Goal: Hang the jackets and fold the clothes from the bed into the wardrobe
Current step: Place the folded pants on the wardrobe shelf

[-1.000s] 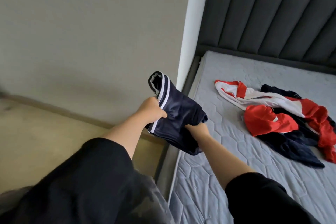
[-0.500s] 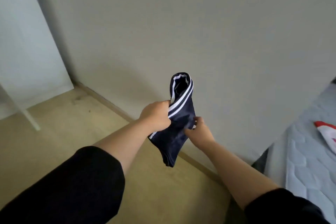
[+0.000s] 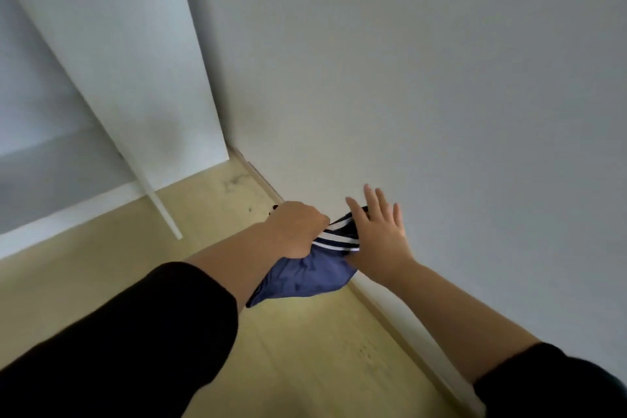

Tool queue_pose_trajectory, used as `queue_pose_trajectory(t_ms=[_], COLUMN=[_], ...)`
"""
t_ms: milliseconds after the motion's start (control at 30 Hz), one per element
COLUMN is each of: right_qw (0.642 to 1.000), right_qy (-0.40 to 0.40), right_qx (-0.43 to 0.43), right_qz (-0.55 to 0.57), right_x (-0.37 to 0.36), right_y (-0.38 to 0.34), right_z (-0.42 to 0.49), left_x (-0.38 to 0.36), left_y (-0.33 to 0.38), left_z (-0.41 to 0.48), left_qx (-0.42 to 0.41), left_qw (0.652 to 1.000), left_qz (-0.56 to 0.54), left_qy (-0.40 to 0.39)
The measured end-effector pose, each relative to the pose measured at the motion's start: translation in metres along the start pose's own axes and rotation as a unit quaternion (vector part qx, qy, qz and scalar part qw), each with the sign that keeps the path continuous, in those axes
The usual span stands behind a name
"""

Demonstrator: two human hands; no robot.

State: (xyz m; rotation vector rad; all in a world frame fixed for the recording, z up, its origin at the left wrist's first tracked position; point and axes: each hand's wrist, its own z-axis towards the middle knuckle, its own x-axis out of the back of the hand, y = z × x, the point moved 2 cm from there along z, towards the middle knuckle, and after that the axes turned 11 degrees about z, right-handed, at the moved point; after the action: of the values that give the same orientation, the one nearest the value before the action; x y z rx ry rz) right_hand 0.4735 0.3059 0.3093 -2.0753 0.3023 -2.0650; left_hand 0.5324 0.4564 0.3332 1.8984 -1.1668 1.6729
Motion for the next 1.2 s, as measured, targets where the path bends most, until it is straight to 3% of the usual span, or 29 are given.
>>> queue_pose_trajectory(t_ms=[100,200,467,933,1200], right_qw=[0.99,0.977,0.961,0.906,0.887], right_qy=[-0.051,-0.066,-0.079,-0.019,0.103], right_qx=[0.104,0.176,0.255,0.405,0.417], right_qz=[-0.086,-0.104,-0.077,-0.119,-0.169], right_x=[0.07,0.147,0.276,0.302,0.321], right_y=[-0.059,-0.127,-0.301,-0.658,-0.789], right_z=[0.016,0.029,0.038,0.032,0.069], left_x=[0.075,0.15,0.273,0.257,0.247], left_y=[-0.041,-0.084,-0.186,-0.39,-0.499], left_z=[-0.044,-0.098,-0.253,-0.563,-0.645], left_qx=[0.013,0.049,0.164,0.335,0.401], left_qw=[1.0,0.998,0.983,0.936,0.915], left_qz=[0.017,0.031,0.078,0.1,0.046], left_qy=[-0.015,-0.021,-0.031,-0.034,0.021])
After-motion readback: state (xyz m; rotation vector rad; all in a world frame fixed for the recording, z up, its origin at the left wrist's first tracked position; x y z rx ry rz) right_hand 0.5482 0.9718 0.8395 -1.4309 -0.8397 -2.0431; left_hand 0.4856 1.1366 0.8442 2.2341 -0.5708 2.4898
